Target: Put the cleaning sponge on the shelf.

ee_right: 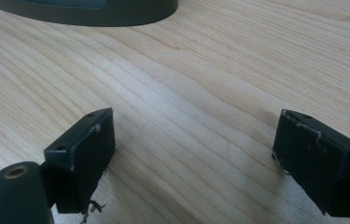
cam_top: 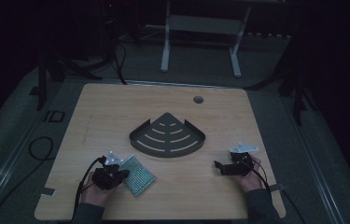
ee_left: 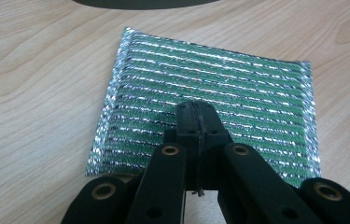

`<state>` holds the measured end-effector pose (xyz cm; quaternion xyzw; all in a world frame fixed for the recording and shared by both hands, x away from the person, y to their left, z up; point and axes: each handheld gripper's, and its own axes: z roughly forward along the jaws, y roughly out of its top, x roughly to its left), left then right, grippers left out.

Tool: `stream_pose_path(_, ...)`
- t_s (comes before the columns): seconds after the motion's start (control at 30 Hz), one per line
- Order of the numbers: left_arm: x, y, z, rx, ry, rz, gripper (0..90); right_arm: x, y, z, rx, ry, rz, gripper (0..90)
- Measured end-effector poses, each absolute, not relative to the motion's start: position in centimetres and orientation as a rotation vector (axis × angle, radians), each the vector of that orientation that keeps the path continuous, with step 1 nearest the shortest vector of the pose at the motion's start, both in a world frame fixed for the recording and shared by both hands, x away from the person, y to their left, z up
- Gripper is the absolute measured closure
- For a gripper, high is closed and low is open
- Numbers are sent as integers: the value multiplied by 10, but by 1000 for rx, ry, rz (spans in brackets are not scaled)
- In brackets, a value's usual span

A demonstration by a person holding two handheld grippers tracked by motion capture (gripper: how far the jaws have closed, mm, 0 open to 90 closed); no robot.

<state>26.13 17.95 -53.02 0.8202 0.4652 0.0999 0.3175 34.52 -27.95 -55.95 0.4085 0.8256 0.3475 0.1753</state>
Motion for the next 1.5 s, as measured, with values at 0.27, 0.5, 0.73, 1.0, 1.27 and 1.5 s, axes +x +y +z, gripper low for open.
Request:
stream_pose_path(0.27,266,189,-530,2139,1284,299,900,345,-279,-559,1158,2339,985,125)
stream_pose_path(0.5,274,207,-530,2114,1332,318,900,345,-279,-559,1158,2339,985,125)
stream_pose_path(0.73,282,218,-530,2092,1366,322,900,345,-280,-559,1157,2339,985,125)
stream_pose_path(1.0,299,230,-530,2069,1415,351,898,345,-279,-559,1158,2338,985,125)
stream_pose_path(1.27,304,238,-527,2038,1455,357,882,345,-280,-560,1158,2338,985,126)
stream_pose_path(1.5,286,224,-519,2061,1370,301,881,345,-280,-559,1158,2338,985,126)
